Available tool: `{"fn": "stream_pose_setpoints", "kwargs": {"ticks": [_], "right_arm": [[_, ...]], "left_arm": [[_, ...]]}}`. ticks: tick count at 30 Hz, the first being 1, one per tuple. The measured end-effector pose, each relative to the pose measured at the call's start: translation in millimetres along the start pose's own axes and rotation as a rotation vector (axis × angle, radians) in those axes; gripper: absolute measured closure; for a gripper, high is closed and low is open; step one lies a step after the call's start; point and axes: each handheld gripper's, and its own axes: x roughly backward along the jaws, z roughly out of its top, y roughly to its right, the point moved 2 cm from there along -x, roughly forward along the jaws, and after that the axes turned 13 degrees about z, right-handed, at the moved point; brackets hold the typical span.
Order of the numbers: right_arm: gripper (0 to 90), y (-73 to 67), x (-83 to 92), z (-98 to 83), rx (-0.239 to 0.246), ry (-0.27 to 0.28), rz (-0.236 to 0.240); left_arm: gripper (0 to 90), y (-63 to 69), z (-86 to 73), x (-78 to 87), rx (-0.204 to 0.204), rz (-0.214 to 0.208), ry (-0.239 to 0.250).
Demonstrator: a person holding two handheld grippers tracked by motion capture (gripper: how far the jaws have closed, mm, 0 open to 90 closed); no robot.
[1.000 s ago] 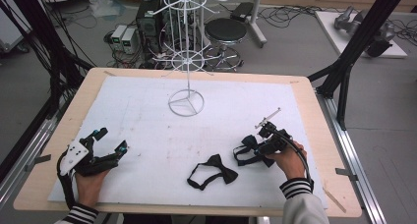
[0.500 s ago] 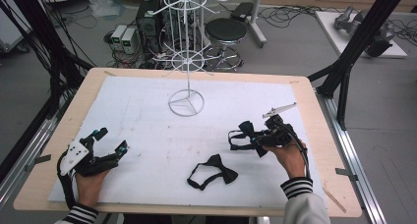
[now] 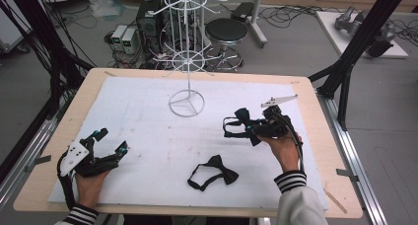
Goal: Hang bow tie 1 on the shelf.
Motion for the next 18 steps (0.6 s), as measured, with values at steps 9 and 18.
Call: {"fn": "stream_pose_setpoints", "kwargs": {"ticks": [9, 18], "right_arm": [[74.1, -1.5, 0.5, 14.3, 0.003, 0.079, 0.008], [74.1, -4.7, 0.1, 32.7, 0.018, 0.128, 0.005]], "left_arm": [[15.0, -0.1, 0.0, -0.1, 0.0, 0.001, 0.0], [14.9, -0.2, 0.0, -0.1, 0.001, -0.001, 0.0]]}}
